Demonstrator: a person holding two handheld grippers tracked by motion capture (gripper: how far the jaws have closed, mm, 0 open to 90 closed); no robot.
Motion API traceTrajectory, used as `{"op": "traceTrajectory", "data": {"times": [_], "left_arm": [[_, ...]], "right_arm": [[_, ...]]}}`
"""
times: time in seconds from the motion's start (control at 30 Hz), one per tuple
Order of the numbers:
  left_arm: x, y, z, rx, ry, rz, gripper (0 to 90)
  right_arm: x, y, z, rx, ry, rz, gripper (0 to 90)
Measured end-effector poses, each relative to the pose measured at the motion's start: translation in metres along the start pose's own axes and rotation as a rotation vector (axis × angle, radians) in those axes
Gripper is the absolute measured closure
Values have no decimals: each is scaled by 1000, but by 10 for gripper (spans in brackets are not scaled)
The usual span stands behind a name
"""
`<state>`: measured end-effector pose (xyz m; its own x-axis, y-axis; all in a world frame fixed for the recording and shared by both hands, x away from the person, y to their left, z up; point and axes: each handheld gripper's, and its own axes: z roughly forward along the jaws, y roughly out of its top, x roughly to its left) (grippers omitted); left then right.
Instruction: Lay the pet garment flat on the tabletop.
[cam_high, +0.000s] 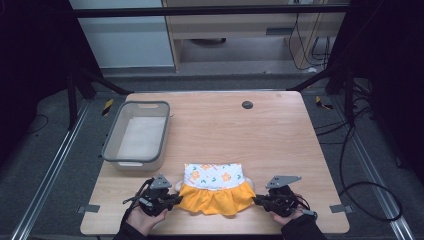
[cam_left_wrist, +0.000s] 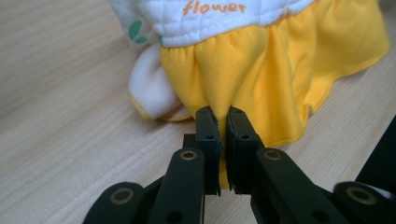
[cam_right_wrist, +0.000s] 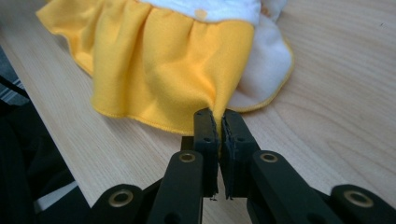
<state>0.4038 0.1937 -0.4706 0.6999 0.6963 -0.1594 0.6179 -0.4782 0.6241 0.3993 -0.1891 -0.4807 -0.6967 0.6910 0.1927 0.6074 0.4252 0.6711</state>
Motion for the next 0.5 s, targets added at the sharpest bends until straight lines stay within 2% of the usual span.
{"op": "traceTrajectory", "data": {"times": [0.07, 0.13, 0.17, 0.23, 0.3, 0.37, 0.5], "left_arm": [[0, -2, 6, 21, 3, 3, 847], [0, -2, 10, 22, 6, 7, 840], [0, -2, 10, 17, 6, 8, 834], [1, -2, 7, -3, 11, 5, 797], [3, -1, 1, -40, 27, 2, 738], [7, 3, -10, -99, 49, -8, 634], [16, 11, -25, -164, 82, -24, 573]], "right_arm": [[2, -2, 6, 26, -13, -8, 850], [4, -4, 13, 57, -38, -44, 833], [5, -4, 14, 60, -29, -43, 810], [5, -3, 14, 51, -40, -57, 757], [4, -3, 11, 24, -43, -58, 714], [1, 0, 3, -24, -50, -48, 680], [-6, 9, -13, -107, -67, -27, 641]]}}
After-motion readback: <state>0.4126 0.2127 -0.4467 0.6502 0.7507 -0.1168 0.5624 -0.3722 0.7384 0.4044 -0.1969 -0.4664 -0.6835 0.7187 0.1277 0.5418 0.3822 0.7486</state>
